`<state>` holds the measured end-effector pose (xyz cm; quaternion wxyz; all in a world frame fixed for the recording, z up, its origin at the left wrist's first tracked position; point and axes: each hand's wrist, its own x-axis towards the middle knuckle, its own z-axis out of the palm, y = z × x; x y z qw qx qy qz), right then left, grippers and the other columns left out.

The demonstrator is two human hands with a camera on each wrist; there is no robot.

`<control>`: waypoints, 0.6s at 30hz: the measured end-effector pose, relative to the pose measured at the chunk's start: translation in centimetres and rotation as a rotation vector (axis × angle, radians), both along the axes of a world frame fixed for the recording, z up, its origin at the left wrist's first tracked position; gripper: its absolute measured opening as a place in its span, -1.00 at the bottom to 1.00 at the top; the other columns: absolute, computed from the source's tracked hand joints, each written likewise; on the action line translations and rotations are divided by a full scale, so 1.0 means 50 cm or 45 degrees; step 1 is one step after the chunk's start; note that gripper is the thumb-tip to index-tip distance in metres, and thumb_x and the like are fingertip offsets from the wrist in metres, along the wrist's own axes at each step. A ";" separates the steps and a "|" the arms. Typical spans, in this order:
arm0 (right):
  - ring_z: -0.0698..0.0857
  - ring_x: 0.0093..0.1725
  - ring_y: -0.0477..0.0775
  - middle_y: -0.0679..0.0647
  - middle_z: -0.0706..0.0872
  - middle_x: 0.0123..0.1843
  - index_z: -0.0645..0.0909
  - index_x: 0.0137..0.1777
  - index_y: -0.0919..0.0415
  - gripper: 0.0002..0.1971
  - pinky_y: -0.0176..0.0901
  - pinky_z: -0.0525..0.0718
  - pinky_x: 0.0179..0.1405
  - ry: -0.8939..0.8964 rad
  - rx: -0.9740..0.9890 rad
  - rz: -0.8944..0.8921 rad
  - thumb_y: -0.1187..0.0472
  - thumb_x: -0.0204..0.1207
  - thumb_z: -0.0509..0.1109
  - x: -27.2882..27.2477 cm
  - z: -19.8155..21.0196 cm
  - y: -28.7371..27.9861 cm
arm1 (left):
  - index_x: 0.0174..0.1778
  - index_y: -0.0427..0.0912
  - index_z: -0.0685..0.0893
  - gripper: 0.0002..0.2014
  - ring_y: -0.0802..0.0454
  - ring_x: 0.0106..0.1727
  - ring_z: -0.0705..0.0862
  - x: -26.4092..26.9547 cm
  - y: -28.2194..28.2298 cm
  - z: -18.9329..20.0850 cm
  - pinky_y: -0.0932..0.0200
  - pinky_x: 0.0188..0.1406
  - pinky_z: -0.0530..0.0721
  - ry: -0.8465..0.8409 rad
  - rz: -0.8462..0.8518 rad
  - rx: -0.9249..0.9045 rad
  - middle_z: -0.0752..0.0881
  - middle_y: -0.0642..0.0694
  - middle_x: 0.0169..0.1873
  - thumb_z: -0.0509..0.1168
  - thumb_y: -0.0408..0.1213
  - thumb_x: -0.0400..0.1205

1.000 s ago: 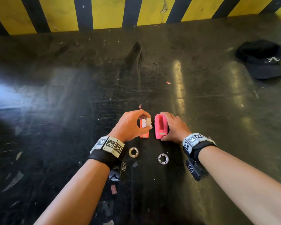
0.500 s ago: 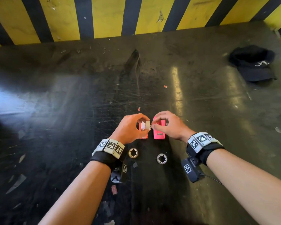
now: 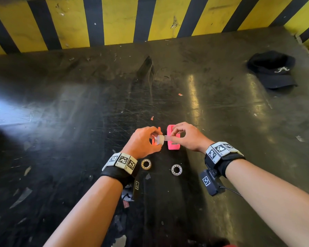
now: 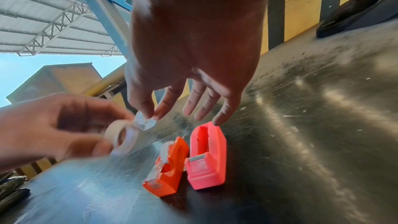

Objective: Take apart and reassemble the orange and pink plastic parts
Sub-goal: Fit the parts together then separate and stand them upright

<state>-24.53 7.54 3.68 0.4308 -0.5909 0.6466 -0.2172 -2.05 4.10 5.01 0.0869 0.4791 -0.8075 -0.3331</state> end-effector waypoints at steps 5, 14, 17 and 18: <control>0.78 0.14 0.09 0.02 0.80 0.10 0.81 -0.12 0.06 -0.83 0.06 0.74 0.25 0.069 0.073 -0.049 0.00 0.51 0.67 -0.035 -0.015 0.027 | 0.11 0.03 0.80 -0.71 0.02 0.04 0.78 -0.018 0.081 -0.042 0.03 0.08 0.80 -0.426 -0.173 0.088 0.81 0.02 0.05 0.55 -0.10 0.48; 0.82 0.07 0.03 0.01 0.86 0.01 0.81 -0.01 0.11 -0.92 -0.12 0.75 0.12 0.039 0.106 0.017 0.14 0.58 0.62 -0.050 -0.031 0.069 | 0.53 0.04 0.51 -0.31 -0.16 0.48 0.53 -0.056 0.153 -0.111 -0.21 0.45 0.51 -0.695 -0.298 -0.095 0.58 -0.09 0.45 0.45 0.23 0.52; 0.81 0.07 0.01 0.00 0.85 0.01 0.80 0.00 0.09 -0.92 -0.11 0.74 0.12 0.035 0.125 0.015 0.12 0.59 0.61 -0.055 -0.035 0.071 | 0.48 0.01 0.55 -0.32 -0.15 0.42 0.56 -0.089 0.157 -0.111 -0.21 0.41 0.51 -0.674 -0.332 -0.155 0.64 -0.08 0.39 0.38 0.32 0.52; 0.80 0.07 0.00 0.00 0.85 0.02 0.80 0.01 0.09 -0.91 -0.14 0.73 0.09 0.035 0.133 0.015 0.12 0.59 0.61 -0.057 -0.035 0.072 | 0.48 0.00 0.55 -0.32 -0.16 0.41 0.57 -0.101 0.160 -0.113 -0.21 0.39 0.51 -0.688 -0.348 -0.158 0.66 -0.09 0.37 0.38 0.32 0.53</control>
